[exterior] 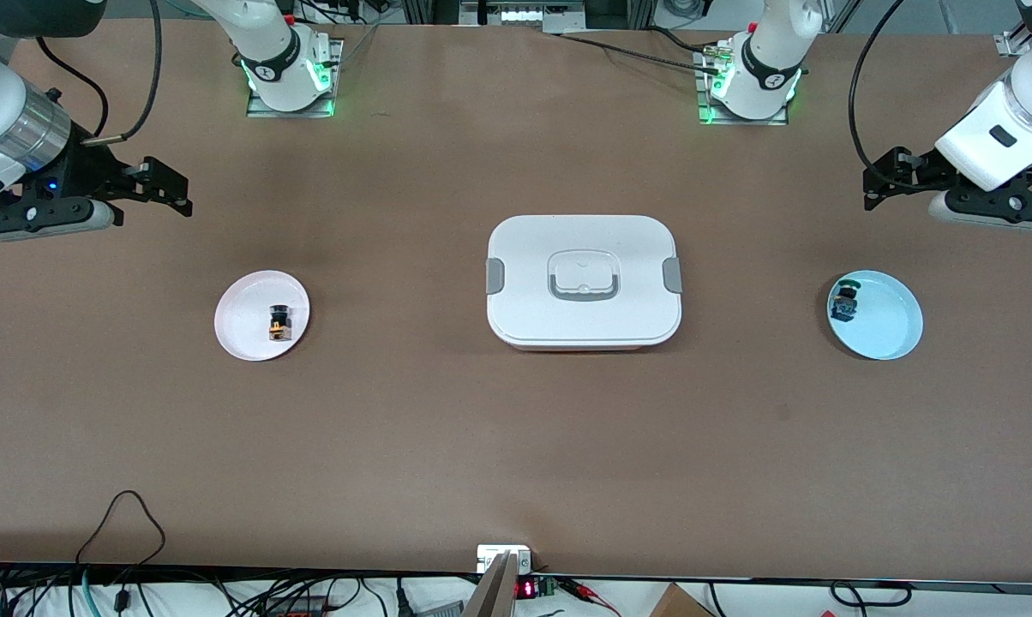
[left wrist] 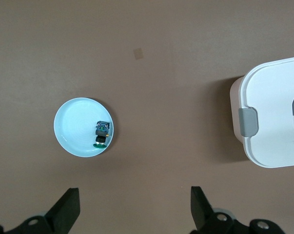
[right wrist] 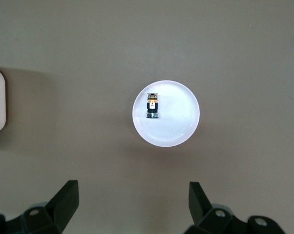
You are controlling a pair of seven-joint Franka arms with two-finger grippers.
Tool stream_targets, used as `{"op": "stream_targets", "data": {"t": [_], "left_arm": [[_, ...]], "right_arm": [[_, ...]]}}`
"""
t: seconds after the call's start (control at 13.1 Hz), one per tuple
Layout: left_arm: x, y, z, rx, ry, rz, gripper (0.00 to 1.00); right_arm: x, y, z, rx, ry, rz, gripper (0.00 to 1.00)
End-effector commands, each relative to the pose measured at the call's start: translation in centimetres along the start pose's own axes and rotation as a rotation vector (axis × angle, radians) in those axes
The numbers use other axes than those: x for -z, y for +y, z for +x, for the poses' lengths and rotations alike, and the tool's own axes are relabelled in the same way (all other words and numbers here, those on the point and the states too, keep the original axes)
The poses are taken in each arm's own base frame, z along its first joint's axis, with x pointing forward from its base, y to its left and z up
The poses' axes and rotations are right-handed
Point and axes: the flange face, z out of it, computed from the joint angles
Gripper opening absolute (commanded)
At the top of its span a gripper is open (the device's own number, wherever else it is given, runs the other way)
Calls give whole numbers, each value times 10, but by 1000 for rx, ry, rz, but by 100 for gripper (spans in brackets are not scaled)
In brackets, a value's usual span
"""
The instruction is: Transfer orange switch to right arm and place
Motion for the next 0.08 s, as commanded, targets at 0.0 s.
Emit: {"op": "stream_targets", "data": {"t": [0.0], "left_arm": [[5,0,4,-7,4,13,100]], "right_arm": [[7,3,6,17,-5,-4,100]]}}
